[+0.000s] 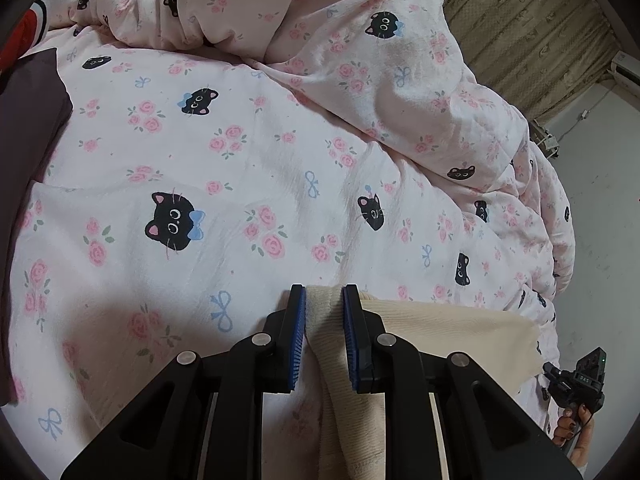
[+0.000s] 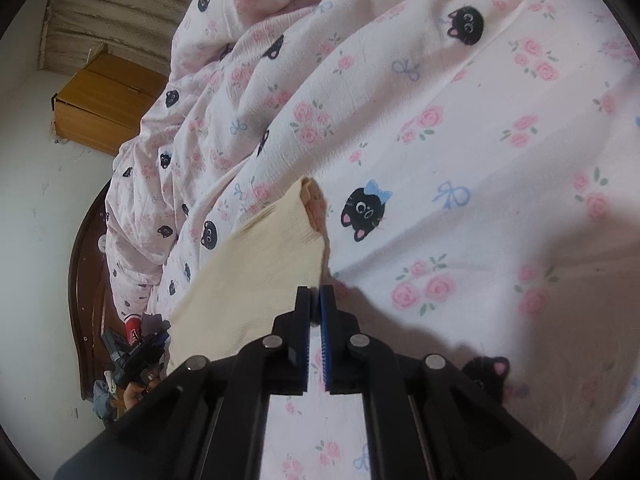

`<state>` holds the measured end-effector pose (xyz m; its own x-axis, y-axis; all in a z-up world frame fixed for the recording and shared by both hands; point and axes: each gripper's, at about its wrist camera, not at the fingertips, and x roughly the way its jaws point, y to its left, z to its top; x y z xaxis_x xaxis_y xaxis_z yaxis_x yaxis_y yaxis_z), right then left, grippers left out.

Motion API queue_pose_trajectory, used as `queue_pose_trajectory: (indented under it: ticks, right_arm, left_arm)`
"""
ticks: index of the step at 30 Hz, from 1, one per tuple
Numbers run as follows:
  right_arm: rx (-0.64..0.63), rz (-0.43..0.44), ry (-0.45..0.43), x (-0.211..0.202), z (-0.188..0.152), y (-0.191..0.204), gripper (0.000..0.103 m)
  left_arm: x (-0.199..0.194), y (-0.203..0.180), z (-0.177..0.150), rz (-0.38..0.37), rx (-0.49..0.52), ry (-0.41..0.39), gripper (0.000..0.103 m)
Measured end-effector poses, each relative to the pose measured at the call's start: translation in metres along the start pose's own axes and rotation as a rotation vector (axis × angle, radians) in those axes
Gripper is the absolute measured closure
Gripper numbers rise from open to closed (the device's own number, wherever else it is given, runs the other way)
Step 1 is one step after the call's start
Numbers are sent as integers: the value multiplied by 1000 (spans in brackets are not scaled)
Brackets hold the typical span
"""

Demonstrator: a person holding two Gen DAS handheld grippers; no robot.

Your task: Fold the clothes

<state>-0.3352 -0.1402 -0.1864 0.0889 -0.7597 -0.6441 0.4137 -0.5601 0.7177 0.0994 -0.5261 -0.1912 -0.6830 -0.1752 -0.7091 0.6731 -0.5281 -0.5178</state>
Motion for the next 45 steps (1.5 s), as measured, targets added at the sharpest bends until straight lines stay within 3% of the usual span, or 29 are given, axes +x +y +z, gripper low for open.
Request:
queue_pose_trajectory:
  ticks: [12,16,23,26,32,38,45]
  right_arm:
    - [20,-93,35,8,-2,-15,97]
    - [6,-144,-9,-2,1,-14,96]
    - [50,-194,-108,-31,-3,-21,68]
    - [48,-206,-142,-44,-12,-15,66]
    - [0,-159,-193,-71,-45,4,66]
    - [-61,-119,-185,-91,-101,20,59]
    - [-107,-80,-160,-109,-160,27,59]
  left_arm:
    - [2,4,-1,9,-18,17,83]
    - [-2,8,0,2,-36,14,77]
    - [-16,20,5,13,-51,-3,74]
    - [-30,29,1,6,-61,-2,74]
    - [-60,31,-26,-5,-6,37,74]
    - [-78,29,-63,-34,36,143,74]
    - [-99,26,-102,-94,42,233,74]
